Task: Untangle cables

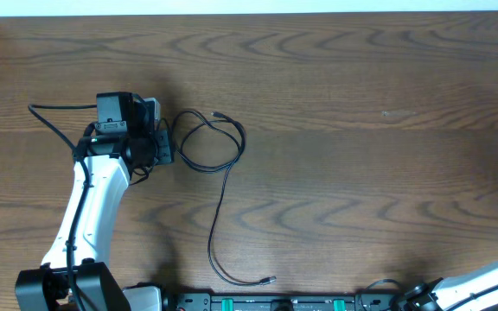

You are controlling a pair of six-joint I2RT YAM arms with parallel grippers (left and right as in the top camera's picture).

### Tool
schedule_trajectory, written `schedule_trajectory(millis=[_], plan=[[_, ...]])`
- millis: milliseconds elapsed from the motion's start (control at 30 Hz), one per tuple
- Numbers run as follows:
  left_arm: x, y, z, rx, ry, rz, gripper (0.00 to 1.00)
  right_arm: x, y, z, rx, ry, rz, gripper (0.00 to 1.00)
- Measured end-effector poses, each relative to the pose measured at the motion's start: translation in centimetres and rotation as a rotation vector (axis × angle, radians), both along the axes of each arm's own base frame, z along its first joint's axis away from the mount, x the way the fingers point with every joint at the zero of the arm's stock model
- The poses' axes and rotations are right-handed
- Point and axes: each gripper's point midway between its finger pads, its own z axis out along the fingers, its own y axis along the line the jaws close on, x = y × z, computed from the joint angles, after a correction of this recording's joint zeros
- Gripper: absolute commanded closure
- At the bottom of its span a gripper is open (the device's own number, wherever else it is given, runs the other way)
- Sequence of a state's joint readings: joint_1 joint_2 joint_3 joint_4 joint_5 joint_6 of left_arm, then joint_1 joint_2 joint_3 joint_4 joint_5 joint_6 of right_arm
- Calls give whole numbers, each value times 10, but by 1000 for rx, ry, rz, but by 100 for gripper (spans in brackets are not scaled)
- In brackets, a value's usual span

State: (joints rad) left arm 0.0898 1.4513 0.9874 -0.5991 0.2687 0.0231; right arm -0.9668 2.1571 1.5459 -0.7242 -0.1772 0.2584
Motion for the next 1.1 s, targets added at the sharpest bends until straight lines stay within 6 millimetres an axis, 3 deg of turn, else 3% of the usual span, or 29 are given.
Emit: schedule_trajectory(millis=[133,167,200,233,333,500,600,667,767,867,933,967,1000,1033,1100], plan=[[1,0,0,0,-4,1,60,16,19,7,83,-95,51,1],[1,0,0,0,-5,1,65,19,25,8,104,-110,64,1],[1,0,0,0,-4,1,85,22,36,11,133,-125,80,1],[1,0,0,0,-5,2,92,24,43,12,150,-130,90,1],[1,-1,1,-6,-4,3,93,35,72,23,173,-142,161,1],[17,-25,16,-165,-84,-13,92,71,104,93,47,-245,298,1],[31,-43,33,-307,-147,-8,93,93,139,126,-9,-297,426,1],[48,-63,59,-464,-233,-16,93,112,182,126,-4,-292,568,1],[59,-98,93,-614,-322,-105,93,133,238,124,-14,-296,779,1],[51,-137,112,-695,-338,-216,93,145,294,125,-37,-315,1022,1],[42,-160,126,-729,-357,-290,92,150,349,128,-43,-364,1245,1],[40,-166,132,-736,-373,-312,92,151,368,130,-42,-389,1318,1],[36,-171,145,-744,-410,-341,93,151,390,132,-38,-420,1395,1],[29,-176,172,-751,-491,-388,93,153,420,138,-39,-486,1502,1],[17,-176,207,-753,-605,-437,93,156,456,146,-53,-562,1612,1]])
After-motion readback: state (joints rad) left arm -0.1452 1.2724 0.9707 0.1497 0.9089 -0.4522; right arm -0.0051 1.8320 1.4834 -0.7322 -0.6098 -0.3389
